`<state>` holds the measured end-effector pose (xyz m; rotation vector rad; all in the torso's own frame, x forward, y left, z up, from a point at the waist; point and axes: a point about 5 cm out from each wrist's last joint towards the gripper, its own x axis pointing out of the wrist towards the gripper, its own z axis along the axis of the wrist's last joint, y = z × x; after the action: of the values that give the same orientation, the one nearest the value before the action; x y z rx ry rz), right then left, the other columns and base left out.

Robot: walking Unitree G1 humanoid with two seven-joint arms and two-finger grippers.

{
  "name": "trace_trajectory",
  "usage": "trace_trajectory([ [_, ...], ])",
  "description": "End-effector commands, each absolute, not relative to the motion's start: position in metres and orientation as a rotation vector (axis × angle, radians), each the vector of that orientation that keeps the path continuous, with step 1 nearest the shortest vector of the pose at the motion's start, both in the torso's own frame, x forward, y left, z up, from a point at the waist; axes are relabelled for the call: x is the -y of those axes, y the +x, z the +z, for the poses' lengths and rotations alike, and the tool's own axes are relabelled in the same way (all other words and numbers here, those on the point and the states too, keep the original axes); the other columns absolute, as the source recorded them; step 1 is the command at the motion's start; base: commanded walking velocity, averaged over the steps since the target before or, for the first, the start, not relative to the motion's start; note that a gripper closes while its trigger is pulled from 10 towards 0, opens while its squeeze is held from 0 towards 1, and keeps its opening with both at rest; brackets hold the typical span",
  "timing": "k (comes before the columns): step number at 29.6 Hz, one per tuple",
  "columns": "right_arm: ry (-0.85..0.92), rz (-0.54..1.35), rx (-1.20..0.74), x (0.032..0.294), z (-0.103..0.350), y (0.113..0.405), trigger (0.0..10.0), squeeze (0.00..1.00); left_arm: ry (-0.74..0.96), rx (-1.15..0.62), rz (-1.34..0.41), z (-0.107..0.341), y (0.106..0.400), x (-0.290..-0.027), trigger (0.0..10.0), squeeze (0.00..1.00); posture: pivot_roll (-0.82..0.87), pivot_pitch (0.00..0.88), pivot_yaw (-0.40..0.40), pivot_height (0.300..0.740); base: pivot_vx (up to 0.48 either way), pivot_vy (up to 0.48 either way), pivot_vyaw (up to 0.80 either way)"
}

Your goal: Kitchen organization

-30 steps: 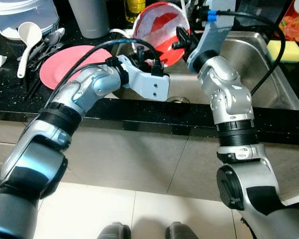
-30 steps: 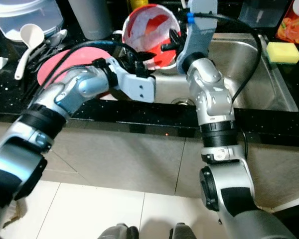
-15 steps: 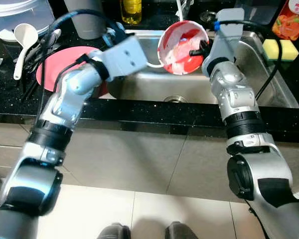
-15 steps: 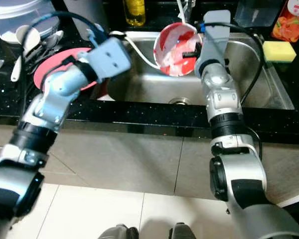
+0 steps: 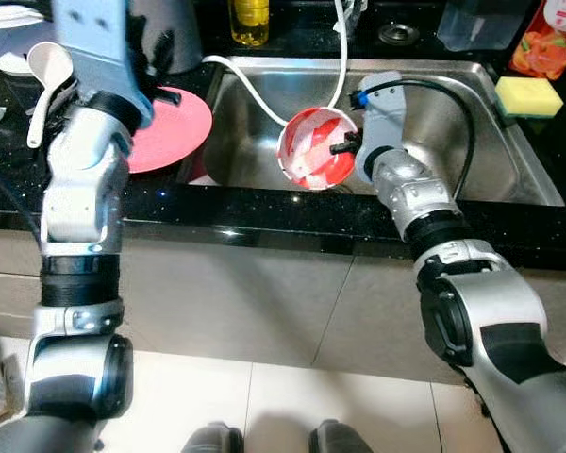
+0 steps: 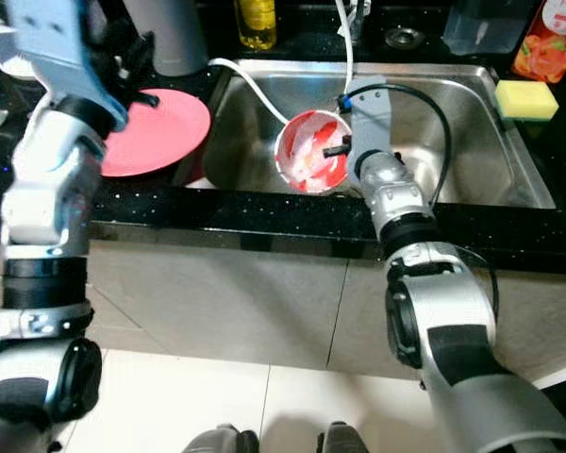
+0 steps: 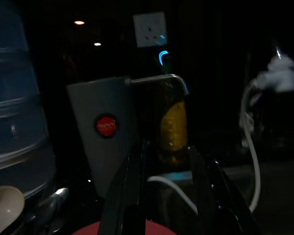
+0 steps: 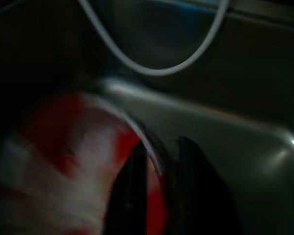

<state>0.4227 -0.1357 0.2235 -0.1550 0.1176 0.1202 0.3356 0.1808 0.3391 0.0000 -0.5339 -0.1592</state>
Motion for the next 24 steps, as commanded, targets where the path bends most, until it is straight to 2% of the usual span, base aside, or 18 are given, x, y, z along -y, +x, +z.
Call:
trace_trajectory([
  [1,-0.192,0.116,-0.130,0.134,0.218,0.422,10.0,0.97,-0.047,0.511,-0.152,0.336,0.332,-0.184,10.0,0.00,0.02,0.117,0.012,0.740,0.000,0.000,0.00],
  [3,-0.221,0.112,-0.140,0.133,0.214,0.422,10.0,1.00,-0.056,0.504,-0.150,0.336,0.330,-0.185,10.0,0.00,0.02,0.118,0.011,0.740,0.000,0.000,0.00],
  [7,-0.281,0.097,-0.138,0.133,0.209,0.421,10.0,1.00,-0.067,0.478,-0.142,0.332,0.327,-0.185,10.0,0.00,0.02,0.119,0.009,0.740,0.000,0.000,0.00],
  [14,-0.137,0.039,-0.040,0.143,0.233,0.425,10.0,1.00,-0.081,0.444,-0.142,0.330,0.324,-0.184,10.0,0.00,0.02,0.123,0.017,0.740,0.000,0.000,0.00],
  [15,-0.088,0.031,0.005,0.146,0.243,0.426,10.0,0.00,-0.079,0.431,-0.138,0.329,0.323,-0.184,10.0,0.00,0.02,0.124,0.019,0.740,0.000,0.000,0.00],
  [18,-0.077,0.031,0.020,0.146,0.245,0.426,10.0,0.00,-0.078,0.428,-0.137,0.329,0.323,-0.184,10.0,0.00,0.02,0.124,0.019,0.740,0.000,0.000,0.00],
  [19,-0.012,0.042,0.102,0.148,0.260,0.426,10.0,0.00,-0.072,0.396,-0.129,0.324,0.324,-0.185,10.0,0.00,0.02,0.127,0.027,0.740,0.000,0.000,0.00],
  [20,-0.012,0.042,0.102,0.148,0.260,0.426,10.0,0.00,-0.072,0.396,-0.129,0.324,0.324,-0.185,10.0,0.00,0.02,0.127,0.027,0.740,0.000,0.000,0.00],
  [21,0.042,0.049,0.185,0.152,0.274,0.425,10.0,0.00,-0.034,0.348,-0.117,0.318,0.326,-0.187,10.0,0.00,0.02,0.129,0.033,0.740,0.000,0.000,0.00],
  [24,0.096,0.058,0.266,0.156,0.286,0.422,10.0,0.00,0.062,0.279,-0.104,0.309,0.326,-0.192,10.0,0.00,0.02,0.133,0.040,0.740,0.000,0.000,0.00],
])
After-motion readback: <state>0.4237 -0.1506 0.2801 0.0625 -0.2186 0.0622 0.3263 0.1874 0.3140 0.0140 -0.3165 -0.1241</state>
